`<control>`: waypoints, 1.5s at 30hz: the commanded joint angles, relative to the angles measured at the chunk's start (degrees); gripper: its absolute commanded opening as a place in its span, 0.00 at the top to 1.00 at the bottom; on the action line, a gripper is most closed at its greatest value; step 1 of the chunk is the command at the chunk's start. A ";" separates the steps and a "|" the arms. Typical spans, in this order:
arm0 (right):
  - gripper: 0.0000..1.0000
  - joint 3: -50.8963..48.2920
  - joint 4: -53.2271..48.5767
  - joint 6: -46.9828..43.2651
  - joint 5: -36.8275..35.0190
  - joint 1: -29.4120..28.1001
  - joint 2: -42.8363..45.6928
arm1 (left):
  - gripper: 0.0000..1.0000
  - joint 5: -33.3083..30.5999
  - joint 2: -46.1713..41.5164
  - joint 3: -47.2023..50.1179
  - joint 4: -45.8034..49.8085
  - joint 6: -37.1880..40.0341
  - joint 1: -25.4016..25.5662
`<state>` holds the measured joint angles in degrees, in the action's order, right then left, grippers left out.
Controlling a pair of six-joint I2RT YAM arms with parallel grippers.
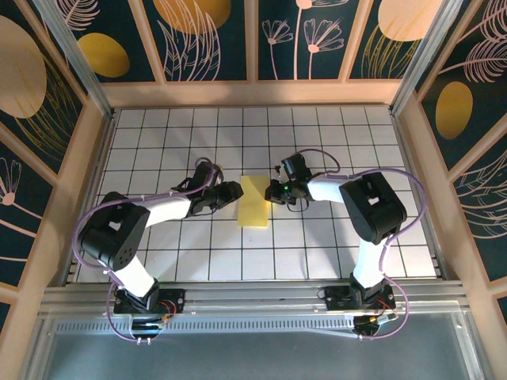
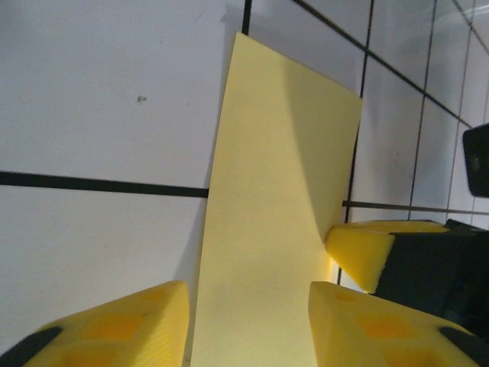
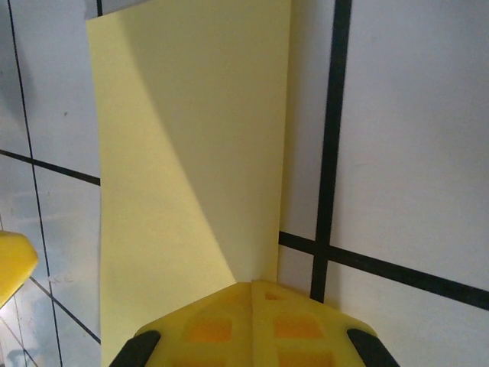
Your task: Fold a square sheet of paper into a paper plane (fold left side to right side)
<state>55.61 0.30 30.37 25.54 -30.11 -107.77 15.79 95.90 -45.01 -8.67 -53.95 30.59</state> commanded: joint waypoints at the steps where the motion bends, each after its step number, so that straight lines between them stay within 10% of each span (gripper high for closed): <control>1: 1.00 -0.96 -3.76 -2.95 -1.43 0.13 -3.49 | 0.60 1.62 1.69 -1.39 2.29 1.28 0.09; 35: 1.00 0.86 -4.94 -5.41 -1.72 0.31 -4.56 | 0.74 7.76 5.79 -2.28 1.17 1.40 0.43; 45: 0.88 0.53 -2.27 -5.06 -2.07 0.31 -2.09 | 0.97 7.32 5.68 -2.40 2.09 0.39 0.44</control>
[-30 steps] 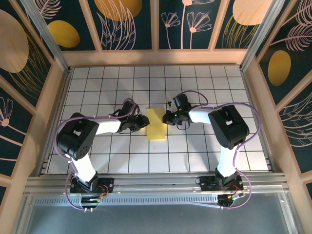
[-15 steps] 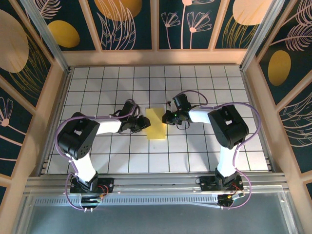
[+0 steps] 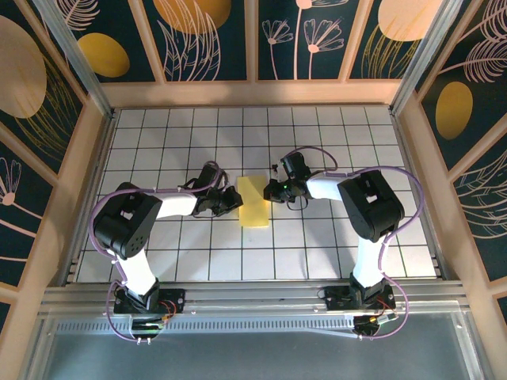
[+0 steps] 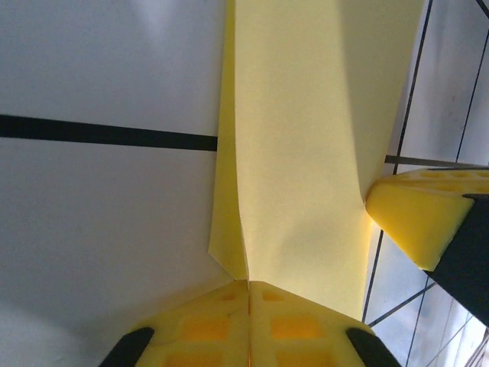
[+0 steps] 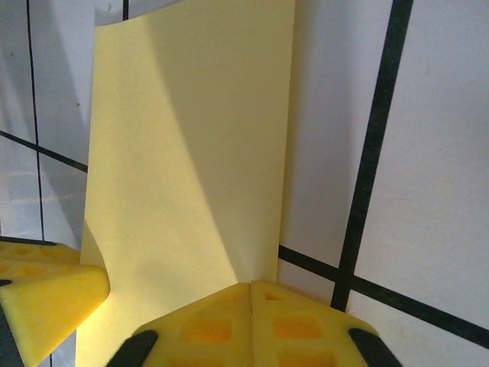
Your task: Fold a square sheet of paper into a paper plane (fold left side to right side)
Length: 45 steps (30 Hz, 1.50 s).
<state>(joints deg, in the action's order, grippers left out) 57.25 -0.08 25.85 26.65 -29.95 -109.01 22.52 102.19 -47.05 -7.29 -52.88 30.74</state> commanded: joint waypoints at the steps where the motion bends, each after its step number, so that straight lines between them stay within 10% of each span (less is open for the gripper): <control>1: 0.84 -1.15 -1.42 -0.75 -3.36 0.16 -0.20 | 0.99 0.59 -0.77 -0.21 0.61 -1.01 0.37; 10: 0.51 -11.10 10.17 -5.28 -10.43 -1.07 15.58 | 1.00 2.97 -2.41 0.54 -1.11 -5.12 0.63; 21: 0.31 -25.34 15.05 -15.37 -32.11 -19.06 31.35 | 1.00 4.03 -3.14 0.21 0.38 -4.33 0.65; 31: 0.20 -27.02 17.04 -23.74 -45.48 -31.65 25.32 | 1.00 3.83 -2.70 -0.77 1.31 -3.86 0.64; 45: 0.25 -16.78 17.88 -33.43 -48.63 -33.15 13.33 | 1.00 3.67 -2.50 -0.70 1.40 -4.07 0.72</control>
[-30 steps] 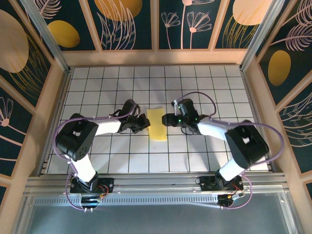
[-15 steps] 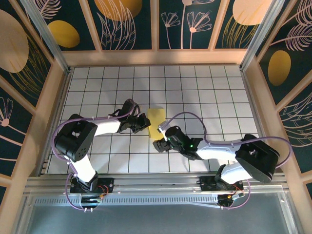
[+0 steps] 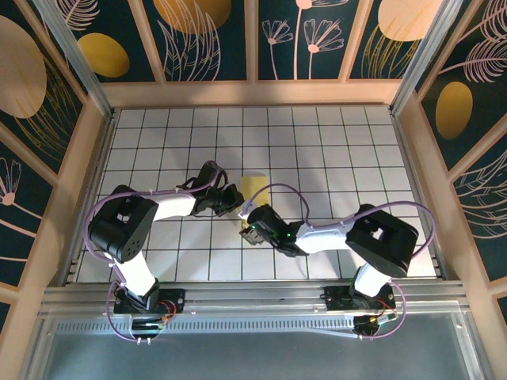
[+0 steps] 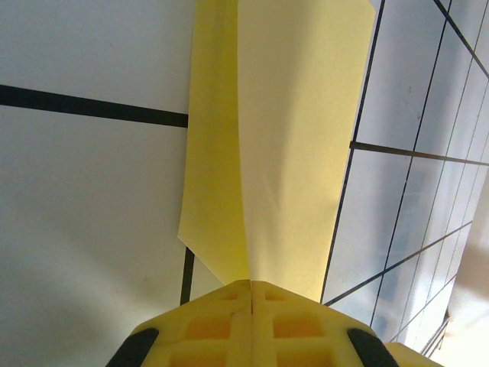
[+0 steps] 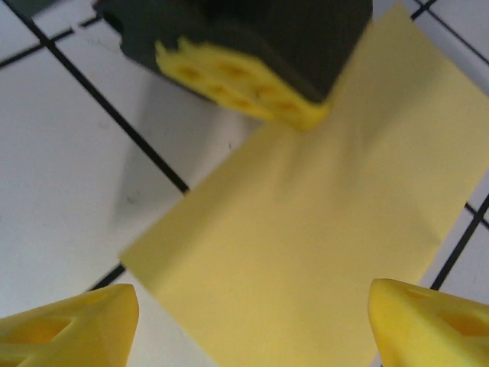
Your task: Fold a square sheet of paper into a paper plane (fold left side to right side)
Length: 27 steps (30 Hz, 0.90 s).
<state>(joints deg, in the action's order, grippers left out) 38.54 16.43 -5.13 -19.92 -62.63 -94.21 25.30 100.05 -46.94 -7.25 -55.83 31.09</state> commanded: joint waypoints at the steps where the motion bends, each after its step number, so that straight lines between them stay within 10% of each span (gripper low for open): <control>1: 0.27 2.33 1.25 -2.59 -2.05 -0.48 -1.83 | 1.00 0.89 -0.38 -0.72 1.36 -1.05 0.33; 8: 0.45 2.76 -0.37 -2.28 -1.06 -0.74 -1.92 | 1.00 0.54 -0.24 -0.74 1.71 -0.93 0.37; 18: 1.00 2.46 -3.48 0.24 0.38 -1.16 -0.81 | 0.93 -0.93 -0.37 -1.96 3.19 -0.42 0.37; 27: 1.00 1.64 -5.39 5.03 10.17 2.91 3.32 | 0.68 -4.88 -6.10 -2.88 11.35 4.96 -2.48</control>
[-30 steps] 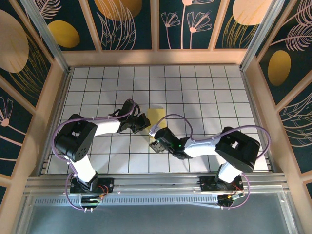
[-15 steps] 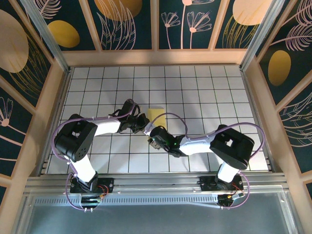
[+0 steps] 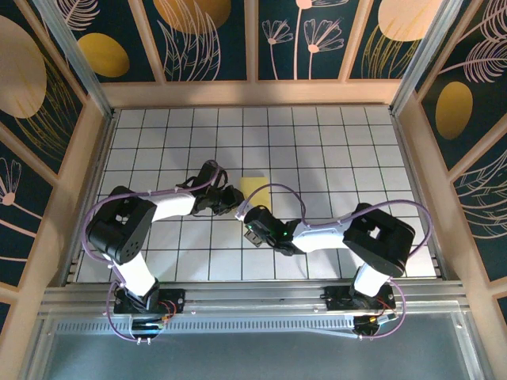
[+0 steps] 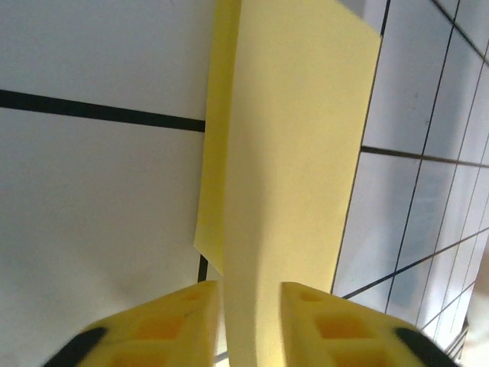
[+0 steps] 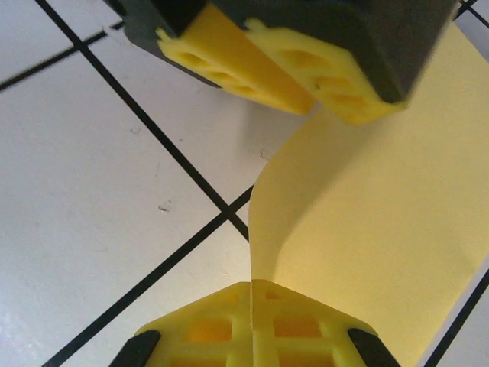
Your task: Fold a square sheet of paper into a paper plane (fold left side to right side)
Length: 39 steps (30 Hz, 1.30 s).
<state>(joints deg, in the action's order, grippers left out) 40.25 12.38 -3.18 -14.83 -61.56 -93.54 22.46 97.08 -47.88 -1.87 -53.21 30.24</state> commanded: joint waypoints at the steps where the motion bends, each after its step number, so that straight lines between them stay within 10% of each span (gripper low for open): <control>1: 1.00 -0.15 -1.39 3.46 7.01 2.52 2.87 | 0.67 -2.57 -3.65 -2.17 7.38 3.41 -2.20; 17: 1.00 -0.70 1.72 10.37 31.25 12.33 -0.12 | 0.91 5.40 6.34 -12.06 6.94 9.43 -4.18; 39: 1.00 -1.32 1.71 13.11 36.62 16.81 -1.54 | 0.99 0.38 18.71 -18.45 14.25 13.47 0.95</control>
<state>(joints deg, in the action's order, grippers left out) 39.44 14.15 8.88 20.16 -45.54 -94.00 25.36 114.30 -66.57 8.10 -40.64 30.09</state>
